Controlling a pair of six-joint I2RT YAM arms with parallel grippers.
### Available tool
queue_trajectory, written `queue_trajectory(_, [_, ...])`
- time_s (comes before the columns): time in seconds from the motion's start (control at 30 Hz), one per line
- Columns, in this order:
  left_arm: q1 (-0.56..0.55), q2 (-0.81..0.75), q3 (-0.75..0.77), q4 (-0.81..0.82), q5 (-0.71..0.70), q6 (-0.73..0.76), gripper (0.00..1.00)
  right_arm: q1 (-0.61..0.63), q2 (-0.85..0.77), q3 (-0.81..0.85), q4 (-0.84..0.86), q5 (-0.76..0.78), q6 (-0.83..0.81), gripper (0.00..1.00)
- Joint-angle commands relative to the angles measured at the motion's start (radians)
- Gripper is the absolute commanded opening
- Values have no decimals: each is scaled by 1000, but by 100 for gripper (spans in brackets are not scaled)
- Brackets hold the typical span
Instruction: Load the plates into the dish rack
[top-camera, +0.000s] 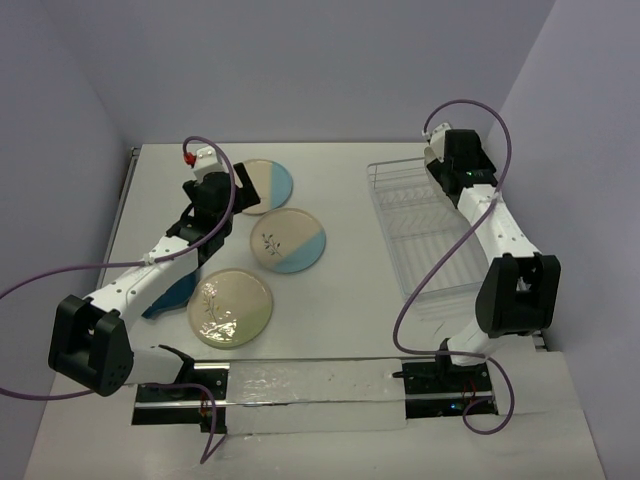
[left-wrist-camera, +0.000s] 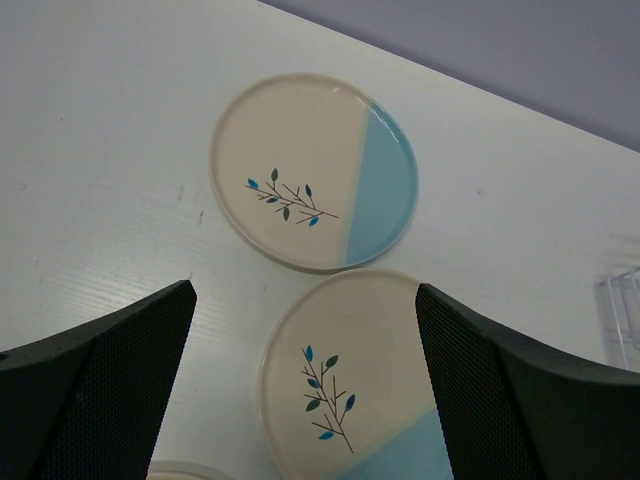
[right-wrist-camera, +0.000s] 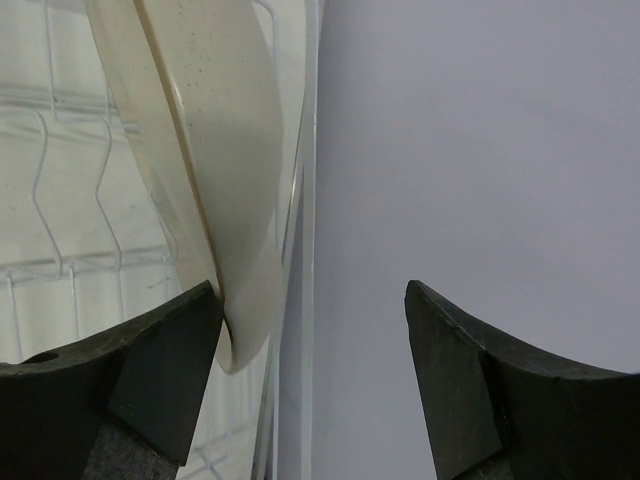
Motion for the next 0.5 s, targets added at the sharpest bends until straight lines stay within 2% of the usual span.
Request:
queue_trajectory(0.0, [5, 2, 46, 11, 22, 14, 99, -9, -54, 62, 7, -83, 69, 79])
queue_trajectory(0.1, [5, 4, 52, 4, 21, 14, 99, -5, -22, 83, 7, -176, 94, 76])
queue_trajectory(0.23, [5, -3, 48, 11, 33, 16, 99, -2, 36, 135, 10, -216, 126, 73])
queue_trajectory(0.47, [5, -1, 52, 10, 40, 25, 99, -2, 89, 181, 11, -321, 125, 72])
